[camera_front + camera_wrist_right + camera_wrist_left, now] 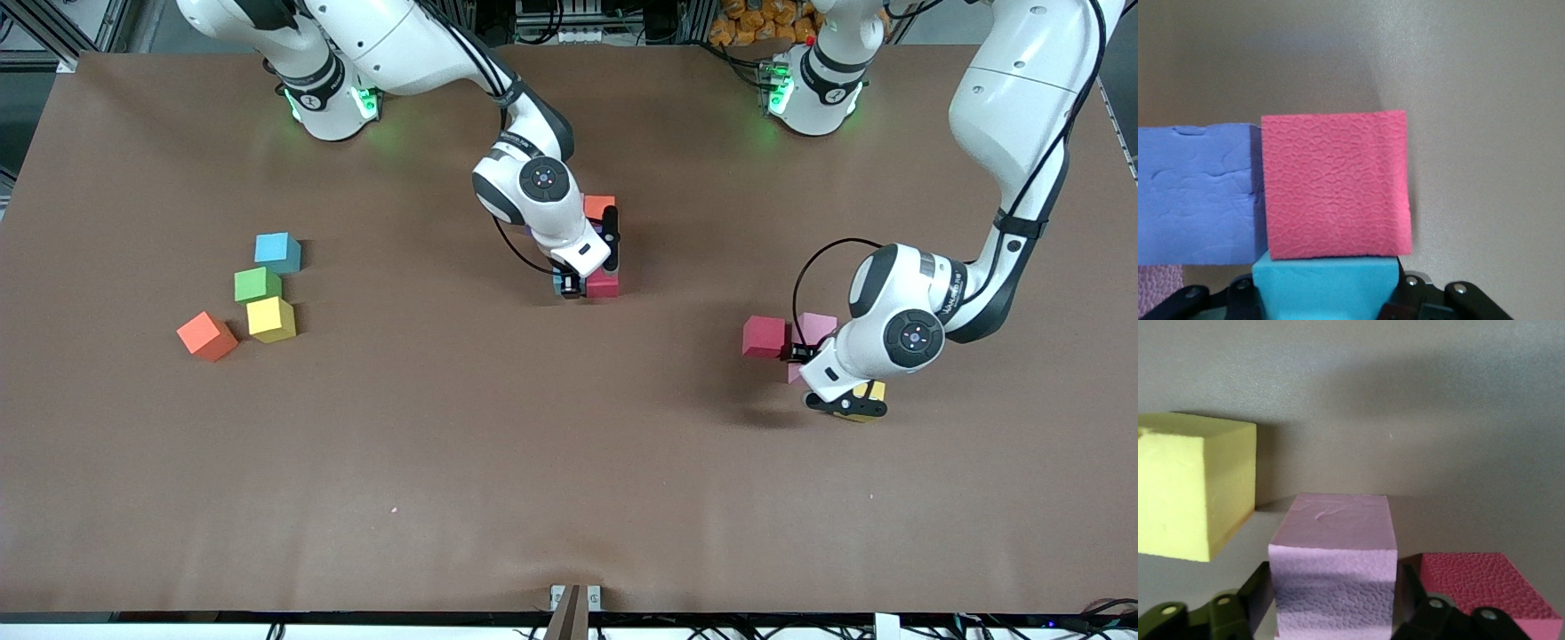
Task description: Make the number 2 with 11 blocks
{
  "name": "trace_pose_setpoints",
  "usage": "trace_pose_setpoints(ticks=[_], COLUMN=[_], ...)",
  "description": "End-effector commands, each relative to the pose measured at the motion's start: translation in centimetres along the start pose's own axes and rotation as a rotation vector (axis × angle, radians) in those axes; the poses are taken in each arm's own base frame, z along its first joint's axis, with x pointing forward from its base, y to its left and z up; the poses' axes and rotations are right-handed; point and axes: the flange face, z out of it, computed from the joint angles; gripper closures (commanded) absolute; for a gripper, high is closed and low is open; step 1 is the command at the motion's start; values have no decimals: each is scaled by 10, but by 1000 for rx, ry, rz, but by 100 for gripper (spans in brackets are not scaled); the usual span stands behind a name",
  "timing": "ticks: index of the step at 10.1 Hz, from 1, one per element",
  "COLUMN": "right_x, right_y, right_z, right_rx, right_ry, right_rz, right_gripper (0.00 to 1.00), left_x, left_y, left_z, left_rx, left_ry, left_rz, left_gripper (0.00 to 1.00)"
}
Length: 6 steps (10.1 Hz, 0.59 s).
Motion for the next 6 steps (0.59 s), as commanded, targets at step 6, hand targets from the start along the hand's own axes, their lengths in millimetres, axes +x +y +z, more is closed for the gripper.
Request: trace_pose_setpoints(ticks=[6], right_x=[-6], right_y=[6], right_z=[-28], right_rx=[-7], right_ry=[-40], right_rz=[14], right_gripper=[0], left_x=[11], left_y=[0], left_z=[-10], left_rx=[-14], left_ry=[23], left_rz=[-24], left_gripper=[54])
